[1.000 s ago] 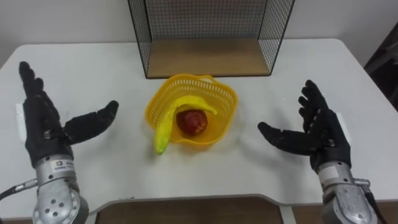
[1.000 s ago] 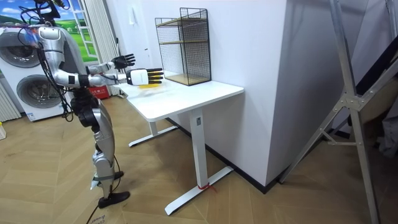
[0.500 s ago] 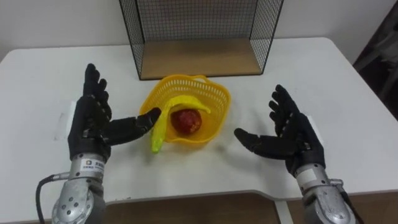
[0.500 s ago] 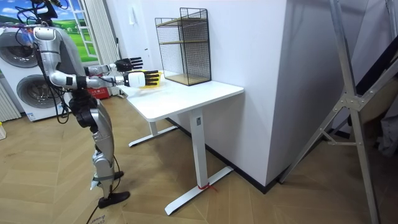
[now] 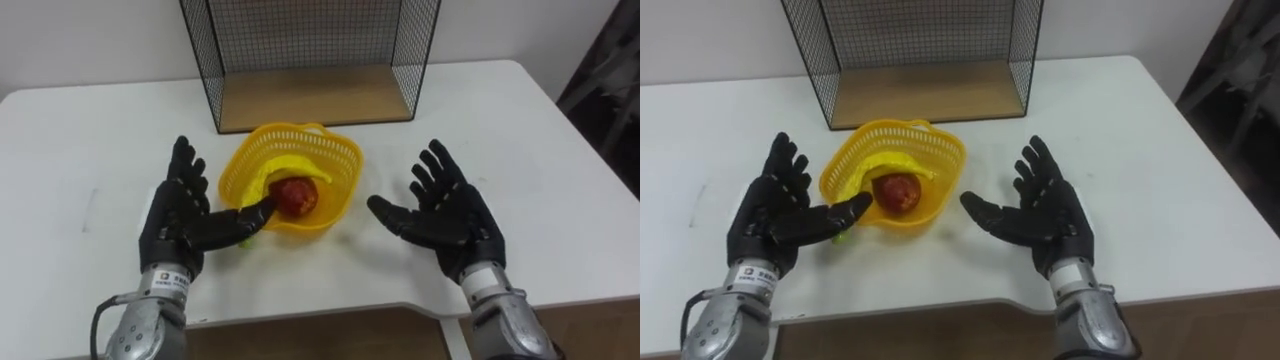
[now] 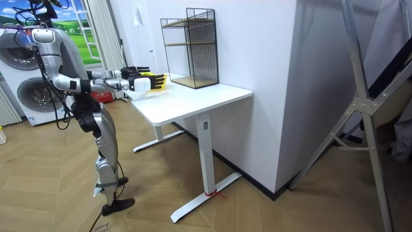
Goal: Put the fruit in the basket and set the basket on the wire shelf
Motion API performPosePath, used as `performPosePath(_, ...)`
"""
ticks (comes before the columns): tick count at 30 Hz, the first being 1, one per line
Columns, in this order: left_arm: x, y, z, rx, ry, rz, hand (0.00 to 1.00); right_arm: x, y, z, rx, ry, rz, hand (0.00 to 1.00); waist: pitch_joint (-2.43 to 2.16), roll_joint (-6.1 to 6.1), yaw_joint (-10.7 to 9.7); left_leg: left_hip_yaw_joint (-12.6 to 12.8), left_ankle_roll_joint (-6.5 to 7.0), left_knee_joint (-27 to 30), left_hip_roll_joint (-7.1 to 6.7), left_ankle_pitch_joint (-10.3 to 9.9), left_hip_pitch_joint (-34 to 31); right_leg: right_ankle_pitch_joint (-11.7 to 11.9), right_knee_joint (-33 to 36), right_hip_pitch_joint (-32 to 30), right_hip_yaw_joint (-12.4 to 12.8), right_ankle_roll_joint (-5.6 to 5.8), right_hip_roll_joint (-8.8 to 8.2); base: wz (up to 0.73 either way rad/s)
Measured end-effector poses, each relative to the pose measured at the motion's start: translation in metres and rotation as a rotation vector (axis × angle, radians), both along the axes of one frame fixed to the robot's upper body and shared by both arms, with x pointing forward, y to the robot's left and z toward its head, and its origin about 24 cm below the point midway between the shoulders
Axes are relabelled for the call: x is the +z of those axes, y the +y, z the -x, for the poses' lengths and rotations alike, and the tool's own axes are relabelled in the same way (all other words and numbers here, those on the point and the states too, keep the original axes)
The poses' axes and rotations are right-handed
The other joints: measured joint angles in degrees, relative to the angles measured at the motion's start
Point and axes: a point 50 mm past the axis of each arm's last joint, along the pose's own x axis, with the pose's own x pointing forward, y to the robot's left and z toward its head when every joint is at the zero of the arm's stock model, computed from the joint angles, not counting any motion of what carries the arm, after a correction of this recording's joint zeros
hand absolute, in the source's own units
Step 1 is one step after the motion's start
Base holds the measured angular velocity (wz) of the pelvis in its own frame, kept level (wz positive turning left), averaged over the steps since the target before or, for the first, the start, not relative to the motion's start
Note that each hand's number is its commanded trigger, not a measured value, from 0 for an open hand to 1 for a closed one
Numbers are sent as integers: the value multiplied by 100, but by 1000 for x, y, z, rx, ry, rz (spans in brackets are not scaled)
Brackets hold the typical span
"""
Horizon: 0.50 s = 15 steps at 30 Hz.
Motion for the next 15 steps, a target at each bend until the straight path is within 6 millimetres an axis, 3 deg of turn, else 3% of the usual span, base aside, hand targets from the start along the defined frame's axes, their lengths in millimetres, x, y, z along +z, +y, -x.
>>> performPosePath(4, -3, -4, 0, -41, 13, 95, 0, -1, 3, 0, 11, -1, -77, 0, 6, -14, -9, 1, 0, -4, 3, 0, -50, 0, 8, -65, 5, -1, -1, 0)
performPosePath(15, -5, -12, 1, -126, 26, 140, 0, -6, 12, 2, 73, 43, -105, 0, 3, -30, -5, 20, 0, -2, 1, 0, -53, 0, 2, -110, 11, 0, -5, 0)
